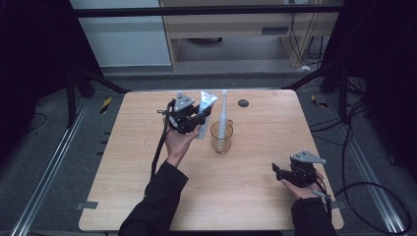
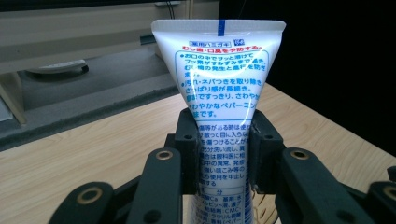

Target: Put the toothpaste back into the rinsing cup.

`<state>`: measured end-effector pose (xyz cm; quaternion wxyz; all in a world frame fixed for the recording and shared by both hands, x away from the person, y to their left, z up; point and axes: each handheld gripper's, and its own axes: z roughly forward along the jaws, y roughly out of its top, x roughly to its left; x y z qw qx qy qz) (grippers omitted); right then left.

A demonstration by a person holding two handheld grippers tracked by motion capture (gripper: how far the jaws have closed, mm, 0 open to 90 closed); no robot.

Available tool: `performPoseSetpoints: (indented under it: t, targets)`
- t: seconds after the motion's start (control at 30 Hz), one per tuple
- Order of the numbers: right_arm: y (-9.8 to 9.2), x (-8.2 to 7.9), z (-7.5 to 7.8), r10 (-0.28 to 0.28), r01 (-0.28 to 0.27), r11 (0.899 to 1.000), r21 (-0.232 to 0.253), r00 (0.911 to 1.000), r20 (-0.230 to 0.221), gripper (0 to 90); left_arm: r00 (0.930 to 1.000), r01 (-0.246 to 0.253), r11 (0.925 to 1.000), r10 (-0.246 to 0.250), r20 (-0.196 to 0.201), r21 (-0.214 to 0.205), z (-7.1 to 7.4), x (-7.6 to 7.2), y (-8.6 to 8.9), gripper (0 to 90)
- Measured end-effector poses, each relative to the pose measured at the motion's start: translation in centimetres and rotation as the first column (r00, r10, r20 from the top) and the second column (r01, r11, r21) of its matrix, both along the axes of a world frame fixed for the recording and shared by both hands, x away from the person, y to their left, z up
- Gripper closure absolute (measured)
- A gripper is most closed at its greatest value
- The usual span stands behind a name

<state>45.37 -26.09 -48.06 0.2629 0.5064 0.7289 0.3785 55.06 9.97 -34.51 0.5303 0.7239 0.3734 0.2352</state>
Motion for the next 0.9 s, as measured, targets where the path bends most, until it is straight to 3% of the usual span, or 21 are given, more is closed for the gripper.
performPoseSetpoints:
  t: [0.5, 0.9]
  targets:
    - [0.1, 0.1, -0.1, 0.008, -0.008, 1.000, -0.011, 1.0000, 0.004, 24.2, 0.9988, 0.009, 0.9994, -0.007, 0.049, -0.034, -0.3, 0.9, -2.1, 69.1]
    - [0.1, 0.1, -0.2, 0.008, -0.008, 1.000, -0.011, 0.9999, 0.007, 24.1, 0.9980, 0.027, 0.9983, -0.024, 0.058, -0.051, -1.2, 1.8, -3.8, 69.1]
